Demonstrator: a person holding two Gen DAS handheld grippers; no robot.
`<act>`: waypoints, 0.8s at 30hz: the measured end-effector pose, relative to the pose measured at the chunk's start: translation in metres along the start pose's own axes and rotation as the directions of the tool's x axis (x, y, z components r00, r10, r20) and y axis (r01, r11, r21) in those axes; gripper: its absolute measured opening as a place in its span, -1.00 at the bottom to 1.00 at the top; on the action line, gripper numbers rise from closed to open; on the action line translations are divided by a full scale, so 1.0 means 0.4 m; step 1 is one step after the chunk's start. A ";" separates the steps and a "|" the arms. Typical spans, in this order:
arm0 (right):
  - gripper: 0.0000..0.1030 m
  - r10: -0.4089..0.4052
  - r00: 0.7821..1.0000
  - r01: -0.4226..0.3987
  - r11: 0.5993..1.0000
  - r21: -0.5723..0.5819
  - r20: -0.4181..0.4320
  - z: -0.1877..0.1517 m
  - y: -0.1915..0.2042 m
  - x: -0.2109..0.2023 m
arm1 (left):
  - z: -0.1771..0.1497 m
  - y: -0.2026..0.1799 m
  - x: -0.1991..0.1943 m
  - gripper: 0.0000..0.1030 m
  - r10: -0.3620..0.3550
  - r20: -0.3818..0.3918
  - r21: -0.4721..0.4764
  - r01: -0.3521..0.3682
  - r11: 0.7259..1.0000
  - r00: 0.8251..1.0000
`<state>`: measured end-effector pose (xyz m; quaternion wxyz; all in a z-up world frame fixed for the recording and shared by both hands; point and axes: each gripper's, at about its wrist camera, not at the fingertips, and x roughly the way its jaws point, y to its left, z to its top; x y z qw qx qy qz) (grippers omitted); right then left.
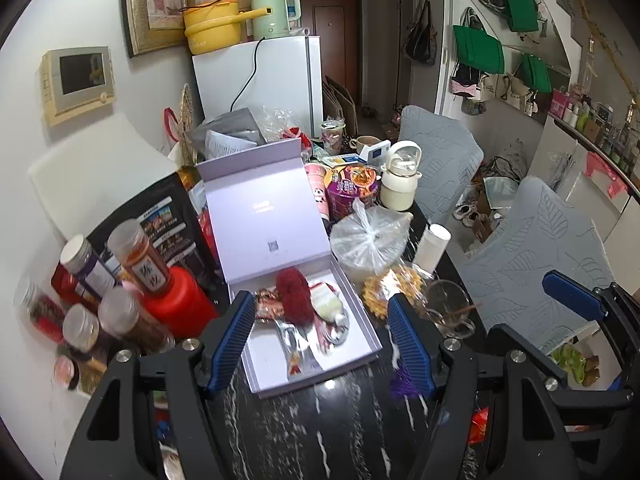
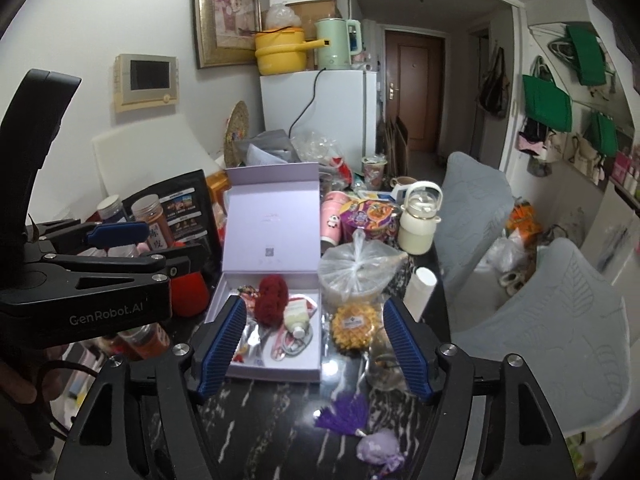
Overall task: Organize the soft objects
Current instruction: 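Open both grippers and withdraw them from the box toward the table items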
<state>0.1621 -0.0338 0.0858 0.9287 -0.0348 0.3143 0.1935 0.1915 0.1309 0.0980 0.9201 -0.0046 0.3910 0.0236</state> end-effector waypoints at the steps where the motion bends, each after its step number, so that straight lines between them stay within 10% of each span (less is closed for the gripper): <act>1: 0.41 0.000 1.000 0.000 1.000 0.002 -0.001 -0.010 -0.006 -0.015 | -0.011 -0.010 -0.012 0.33 0.001 -0.002 -0.004 -0.001 1.000 1.000; 24: 0.43 -0.015 0.999 0.016 1.000 0.020 -0.028 -0.234 -0.162 -0.255 | -0.215 -0.248 -0.153 0.33 -0.056 -0.036 -0.029 0.055 0.998 0.998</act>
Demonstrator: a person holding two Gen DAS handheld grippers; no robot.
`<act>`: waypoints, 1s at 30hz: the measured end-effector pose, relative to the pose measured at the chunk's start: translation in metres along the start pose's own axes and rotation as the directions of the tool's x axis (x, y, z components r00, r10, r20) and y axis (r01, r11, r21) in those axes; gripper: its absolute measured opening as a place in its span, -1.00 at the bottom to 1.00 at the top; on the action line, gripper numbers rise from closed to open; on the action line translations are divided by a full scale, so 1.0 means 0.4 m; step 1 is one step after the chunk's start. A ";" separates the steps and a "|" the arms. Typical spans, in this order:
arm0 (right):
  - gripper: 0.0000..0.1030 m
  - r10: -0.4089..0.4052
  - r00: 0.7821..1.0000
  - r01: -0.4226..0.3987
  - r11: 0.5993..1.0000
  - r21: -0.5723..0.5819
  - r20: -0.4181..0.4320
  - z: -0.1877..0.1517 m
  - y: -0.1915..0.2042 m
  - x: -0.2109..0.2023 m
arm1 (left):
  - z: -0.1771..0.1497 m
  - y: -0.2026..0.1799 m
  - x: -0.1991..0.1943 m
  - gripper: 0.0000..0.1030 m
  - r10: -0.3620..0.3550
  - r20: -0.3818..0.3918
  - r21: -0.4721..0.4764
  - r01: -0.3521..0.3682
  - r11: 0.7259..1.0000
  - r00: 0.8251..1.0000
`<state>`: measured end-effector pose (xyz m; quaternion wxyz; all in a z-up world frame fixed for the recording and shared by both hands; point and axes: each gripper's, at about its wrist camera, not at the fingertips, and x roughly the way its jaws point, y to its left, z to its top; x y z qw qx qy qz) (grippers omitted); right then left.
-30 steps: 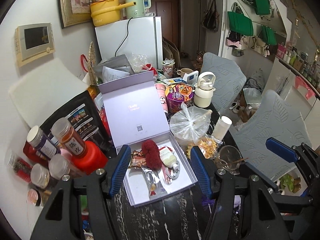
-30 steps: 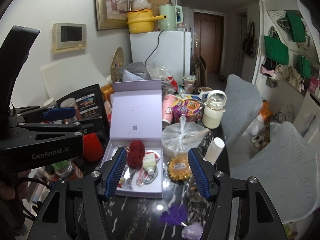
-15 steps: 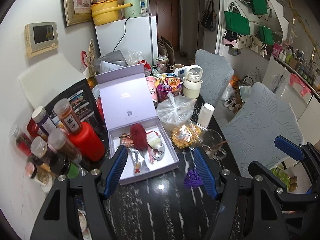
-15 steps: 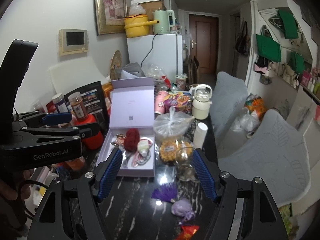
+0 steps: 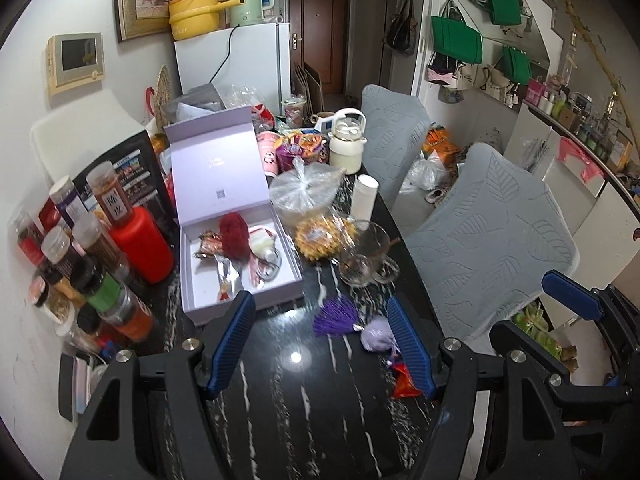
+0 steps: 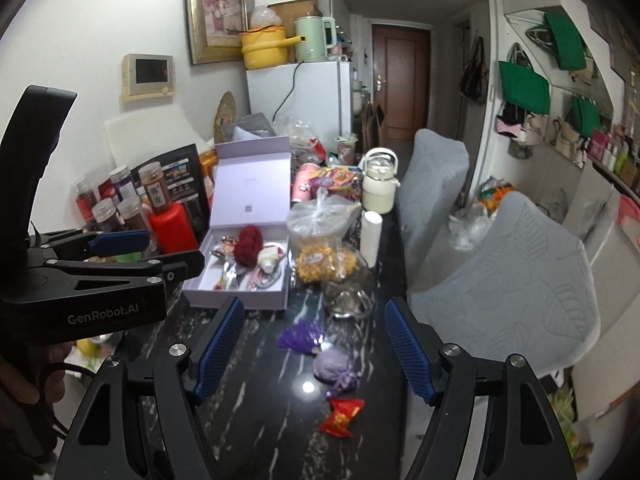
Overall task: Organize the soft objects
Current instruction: 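Open both grippers and withdraw them from the box toward the table items, then grasp the lavender satin pouch with the left gripper while the right gripper grasps the red candy packet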
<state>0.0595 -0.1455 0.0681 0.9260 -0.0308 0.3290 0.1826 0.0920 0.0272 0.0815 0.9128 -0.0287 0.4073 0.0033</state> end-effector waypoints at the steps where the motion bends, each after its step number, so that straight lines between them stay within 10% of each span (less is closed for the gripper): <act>1: 0.43 0.001 1.000 -0.001 1.000 0.002 -0.005 -0.012 -0.007 -0.005 | -0.012 -0.010 -0.002 0.33 0.000 -0.003 0.000 0.000 1.000 1.000; 30: 0.43 -0.013 0.971 0.050 0.988 0.147 -0.239 -0.244 -0.142 0.099 | -0.181 -0.118 0.178 0.33 -0.033 -0.223 0.029 0.040 0.999 0.974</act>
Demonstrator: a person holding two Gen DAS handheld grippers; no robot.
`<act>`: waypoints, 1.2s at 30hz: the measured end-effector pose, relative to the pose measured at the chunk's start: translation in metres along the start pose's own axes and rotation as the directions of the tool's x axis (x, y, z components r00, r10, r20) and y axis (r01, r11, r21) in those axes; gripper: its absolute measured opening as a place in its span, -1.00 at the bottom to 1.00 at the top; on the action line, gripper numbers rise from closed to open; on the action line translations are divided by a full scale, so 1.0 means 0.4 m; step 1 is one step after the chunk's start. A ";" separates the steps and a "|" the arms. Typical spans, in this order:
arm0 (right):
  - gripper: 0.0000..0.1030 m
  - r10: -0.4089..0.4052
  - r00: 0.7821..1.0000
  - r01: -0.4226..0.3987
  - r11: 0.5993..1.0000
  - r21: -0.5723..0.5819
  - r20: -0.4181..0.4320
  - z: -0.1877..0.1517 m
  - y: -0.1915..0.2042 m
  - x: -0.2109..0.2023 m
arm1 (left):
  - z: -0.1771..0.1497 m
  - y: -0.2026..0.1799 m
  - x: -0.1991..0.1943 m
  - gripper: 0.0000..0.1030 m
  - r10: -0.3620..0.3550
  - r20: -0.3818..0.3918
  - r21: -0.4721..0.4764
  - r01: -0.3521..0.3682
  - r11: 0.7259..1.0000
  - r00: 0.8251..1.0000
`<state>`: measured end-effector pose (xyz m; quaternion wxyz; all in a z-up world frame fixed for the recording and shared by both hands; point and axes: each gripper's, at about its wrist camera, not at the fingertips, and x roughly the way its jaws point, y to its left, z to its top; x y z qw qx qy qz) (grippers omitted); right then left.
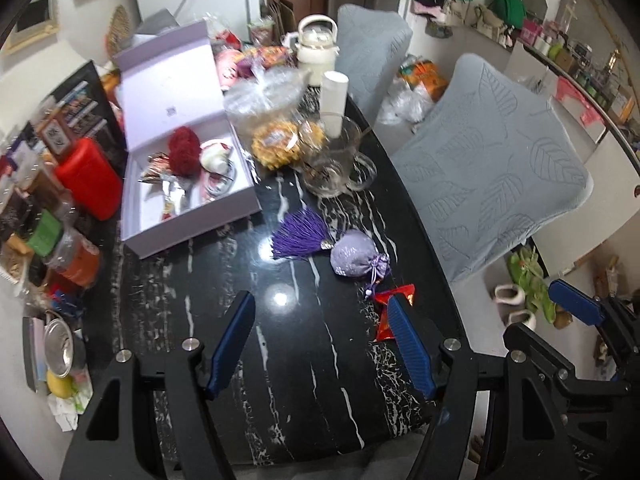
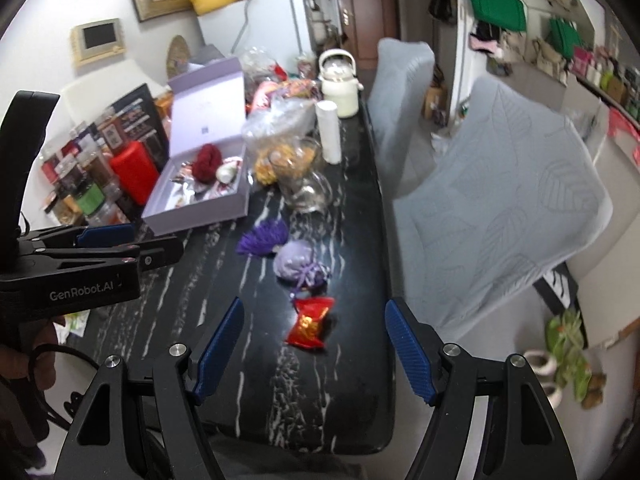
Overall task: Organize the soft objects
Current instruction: 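Grasp the lavender satin pouch with the left gripper while the right gripper grasps the red candy packet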
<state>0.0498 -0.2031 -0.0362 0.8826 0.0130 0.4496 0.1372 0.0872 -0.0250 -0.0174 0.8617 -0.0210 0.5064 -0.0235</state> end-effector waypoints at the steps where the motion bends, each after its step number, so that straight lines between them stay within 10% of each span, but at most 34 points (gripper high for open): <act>1: 0.43 0.000 1.000 0.000 1.000 0.010 -0.012 -0.001 -0.005 0.012 | 0.002 -0.003 0.017 0.33 -0.006 -0.013 0.006 0.006 1.000 1.000; 36: 0.43 0.077 0.930 0.012 0.971 0.238 -0.359 -0.062 -0.062 0.440 | 0.099 0.012 0.393 0.33 -0.146 -0.210 0.132 0.176 0.975 0.967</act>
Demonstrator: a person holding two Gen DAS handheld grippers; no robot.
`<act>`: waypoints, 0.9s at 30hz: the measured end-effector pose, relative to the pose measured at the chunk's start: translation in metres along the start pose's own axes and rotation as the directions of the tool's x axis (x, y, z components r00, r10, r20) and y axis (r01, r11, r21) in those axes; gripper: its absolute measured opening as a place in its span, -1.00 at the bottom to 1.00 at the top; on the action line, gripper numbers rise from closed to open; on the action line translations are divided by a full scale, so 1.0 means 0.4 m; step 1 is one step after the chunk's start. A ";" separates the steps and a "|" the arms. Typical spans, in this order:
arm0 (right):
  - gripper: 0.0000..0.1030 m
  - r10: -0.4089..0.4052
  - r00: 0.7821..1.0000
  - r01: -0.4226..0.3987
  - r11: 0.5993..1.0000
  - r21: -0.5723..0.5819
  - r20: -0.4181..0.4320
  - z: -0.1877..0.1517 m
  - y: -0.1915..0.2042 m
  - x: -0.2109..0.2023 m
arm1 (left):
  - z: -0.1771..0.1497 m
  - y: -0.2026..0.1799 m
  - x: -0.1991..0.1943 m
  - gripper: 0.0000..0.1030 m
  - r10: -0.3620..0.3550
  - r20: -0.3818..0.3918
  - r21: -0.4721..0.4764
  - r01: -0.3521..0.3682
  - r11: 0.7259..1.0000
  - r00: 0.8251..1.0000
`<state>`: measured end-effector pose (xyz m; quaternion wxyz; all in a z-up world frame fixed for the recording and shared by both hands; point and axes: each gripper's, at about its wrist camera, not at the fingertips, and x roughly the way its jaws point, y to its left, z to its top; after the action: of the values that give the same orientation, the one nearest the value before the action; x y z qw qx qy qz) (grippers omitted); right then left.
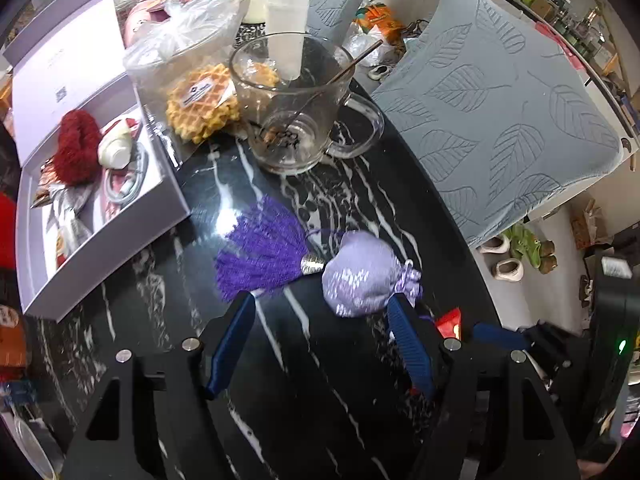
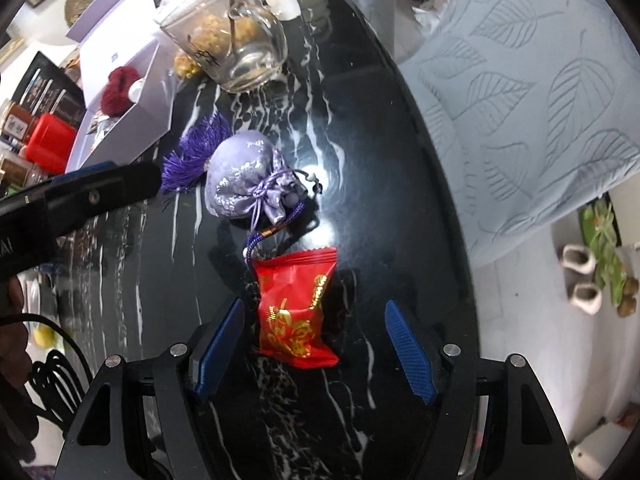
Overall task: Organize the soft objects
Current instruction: 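Grasp the lavender satin pouch with the left gripper while the right gripper grasps the red candy packet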
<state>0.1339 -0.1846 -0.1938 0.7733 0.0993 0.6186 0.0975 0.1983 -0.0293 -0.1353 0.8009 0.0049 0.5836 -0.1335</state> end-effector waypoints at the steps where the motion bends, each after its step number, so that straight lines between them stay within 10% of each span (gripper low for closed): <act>1: 0.40 0.003 1.000 -0.003 1.000 0.002 0.001 -0.001 0.000 0.004 | 0.005 0.000 0.004 0.33 -0.005 0.001 0.002 0.005 1.000 1.000; 8: 0.03 0.005 1.000 -0.005 1.000 0.017 0.008 0.002 -0.007 0.024 | 0.043 -0.017 0.031 0.33 -0.053 0.006 0.048 0.053 0.997 0.999; 10: -0.42 0.021 1.000 -0.021 0.999 0.028 0.013 0.000 -0.011 0.022 | 0.050 -0.029 0.045 0.33 -0.072 -0.006 0.070 0.072 0.995 0.997; 27: -0.42 -0.049 0.997 0.038 0.981 0.192 0.056 -0.009 -0.144 -0.028 | 0.069 -0.121 0.169 0.33 -0.101 -0.123 0.149 0.119 0.982 0.987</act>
<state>0.1294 -0.2430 -0.2001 0.7805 0.1623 0.6034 0.0180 0.2327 -0.0947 -0.1827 0.7545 0.0429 0.6158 -0.2226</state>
